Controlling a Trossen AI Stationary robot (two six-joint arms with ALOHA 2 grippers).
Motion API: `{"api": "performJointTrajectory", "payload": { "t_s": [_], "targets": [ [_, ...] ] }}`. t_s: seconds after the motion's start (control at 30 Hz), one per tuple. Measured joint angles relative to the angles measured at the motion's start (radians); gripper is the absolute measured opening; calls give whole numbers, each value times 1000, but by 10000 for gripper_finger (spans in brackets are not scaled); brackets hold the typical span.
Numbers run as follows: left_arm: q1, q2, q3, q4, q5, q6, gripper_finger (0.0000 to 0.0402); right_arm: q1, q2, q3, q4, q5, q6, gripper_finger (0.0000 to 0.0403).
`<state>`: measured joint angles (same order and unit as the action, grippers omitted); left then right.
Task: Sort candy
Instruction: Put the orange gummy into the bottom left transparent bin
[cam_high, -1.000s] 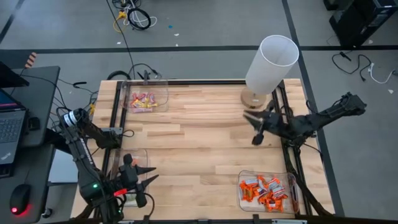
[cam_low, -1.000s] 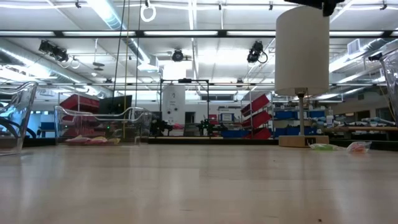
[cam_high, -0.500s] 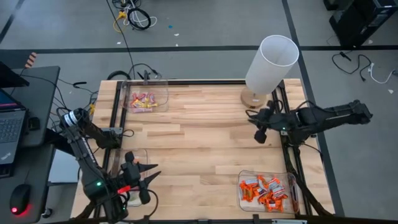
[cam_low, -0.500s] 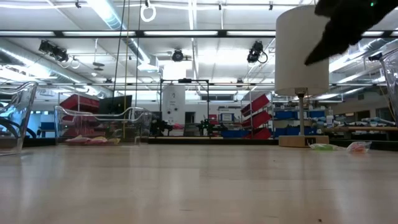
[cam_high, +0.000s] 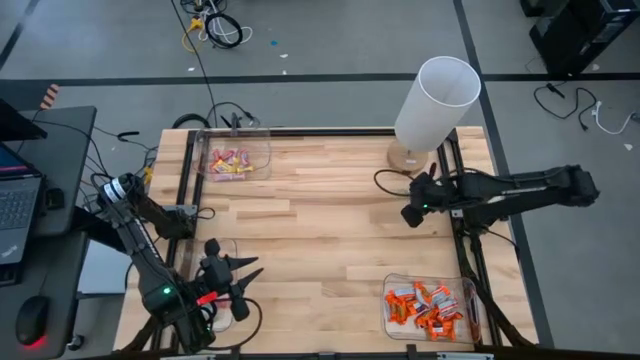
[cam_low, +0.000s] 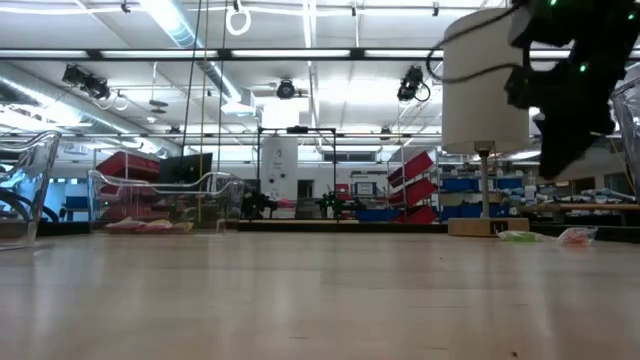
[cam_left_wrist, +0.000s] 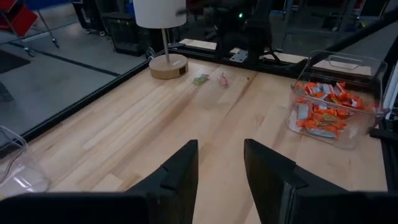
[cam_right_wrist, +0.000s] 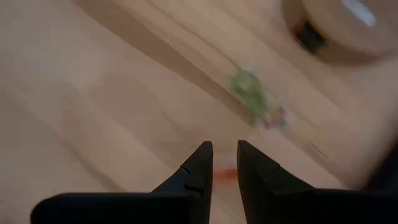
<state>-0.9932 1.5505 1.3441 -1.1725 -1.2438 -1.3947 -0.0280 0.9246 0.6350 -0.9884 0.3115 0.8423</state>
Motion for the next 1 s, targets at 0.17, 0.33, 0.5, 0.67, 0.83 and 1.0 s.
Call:
{"api": "performJointTrajectory", "payload": {
  "t_s": [0.17, 0.33, 0.5, 0.67, 0.83, 1.0],
  "targets": [
    [0, 0, 0, 0, 2, 8, 132, -23, 99, -1, -61, -18, 66, 69],
    [0, 0, 0, 0, 3, 10, 132, -29, 177, -1, -62, -65, 83, 95],
    [0, 0, 0, 0, 3, 33, 132, -29, 252, -1, -59, -66, 105, 126],
    [0, 0, 0, -1, 3, 34, 132, -29, 311, -1, -17, -68, 107, 155],
    [0, 0, 0, 0, 6, 33, 132, -29, 357, -1, 4, -101, 109, 171],
    [0, 0, -11, 1, 7, 34, 132, -29, 412, -1, 12, -123, 112, 171]
  ]
}}
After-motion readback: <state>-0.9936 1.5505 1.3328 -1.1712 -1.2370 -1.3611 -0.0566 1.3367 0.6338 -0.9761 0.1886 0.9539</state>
